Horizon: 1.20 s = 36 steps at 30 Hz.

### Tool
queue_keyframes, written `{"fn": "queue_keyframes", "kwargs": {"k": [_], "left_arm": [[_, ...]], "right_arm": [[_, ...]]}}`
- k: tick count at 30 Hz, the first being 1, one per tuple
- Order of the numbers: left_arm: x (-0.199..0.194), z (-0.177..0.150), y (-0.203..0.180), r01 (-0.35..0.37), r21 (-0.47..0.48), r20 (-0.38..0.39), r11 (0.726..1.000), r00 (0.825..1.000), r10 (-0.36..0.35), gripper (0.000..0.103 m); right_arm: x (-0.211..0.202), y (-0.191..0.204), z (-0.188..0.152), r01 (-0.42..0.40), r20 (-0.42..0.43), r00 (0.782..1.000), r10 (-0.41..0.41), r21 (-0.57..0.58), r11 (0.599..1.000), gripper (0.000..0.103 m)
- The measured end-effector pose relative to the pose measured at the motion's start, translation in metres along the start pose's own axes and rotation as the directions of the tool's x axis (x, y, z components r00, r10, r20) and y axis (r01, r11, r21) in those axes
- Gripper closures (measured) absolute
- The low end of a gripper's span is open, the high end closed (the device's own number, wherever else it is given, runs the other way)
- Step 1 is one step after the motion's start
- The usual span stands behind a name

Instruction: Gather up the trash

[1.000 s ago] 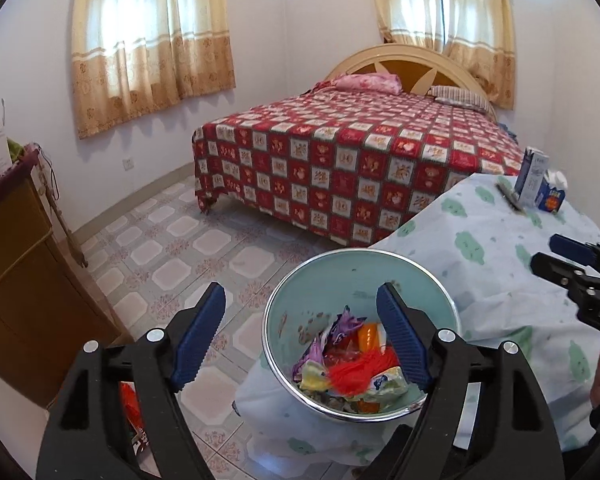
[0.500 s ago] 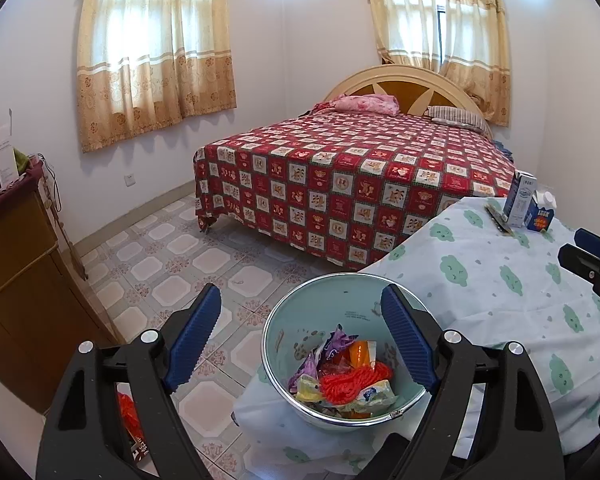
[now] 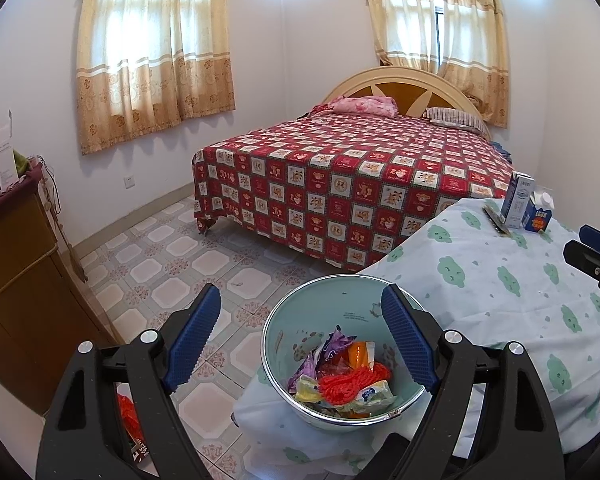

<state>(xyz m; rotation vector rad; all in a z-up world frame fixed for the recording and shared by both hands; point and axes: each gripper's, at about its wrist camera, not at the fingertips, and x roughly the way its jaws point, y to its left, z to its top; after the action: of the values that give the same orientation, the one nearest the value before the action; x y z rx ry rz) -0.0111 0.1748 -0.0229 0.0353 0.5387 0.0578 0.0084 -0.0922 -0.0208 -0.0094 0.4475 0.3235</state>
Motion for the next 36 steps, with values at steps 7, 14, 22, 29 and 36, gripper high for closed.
{"fn": "queue_keyframes", "kwargs": {"k": [7, 14, 22, 29, 36], "left_arm": [[-0.001, 0.001, -0.001, -0.001, -0.002, 0.003, 1.0, 1.0, 0.001, 0.018], [-0.002, 0.002, -0.002, -0.002, 0.001, 0.005, 1.0, 1.0, 0.002, 0.018], [-0.004, 0.003, 0.0, -0.009, 0.003, 0.002, 1.0, 1.0, 0.009, 0.016], [-0.005, 0.003, 0.007, -0.034, 0.004, 0.005, 0.999, 0.999, 0.034, 0.012], [-0.002, 0.002, 0.004, -0.034, 0.018, 0.003, 0.999, 0.999, 0.034, 0.011]], "right_arm": [[-0.003, -0.001, 0.0, 0.004, 0.005, 1.0, -0.004, -0.003, 1.0, 0.033], [-0.007, -0.005, 0.001, 0.01, 0.008, 1.0, -0.01, -0.002, 1.0, 0.032], [-0.007, -0.005, 0.001, 0.012, 0.01, 1.0, -0.012, -0.004, 1.0, 0.031], [-0.012, -0.007, 0.005, 0.02, 0.023, 1.0, -0.02, -0.007, 1.0, 0.029], [-0.014, -0.006, 0.006, 0.028, 0.035, 0.999, -0.027, -0.008, 1.0, 0.028]]}}
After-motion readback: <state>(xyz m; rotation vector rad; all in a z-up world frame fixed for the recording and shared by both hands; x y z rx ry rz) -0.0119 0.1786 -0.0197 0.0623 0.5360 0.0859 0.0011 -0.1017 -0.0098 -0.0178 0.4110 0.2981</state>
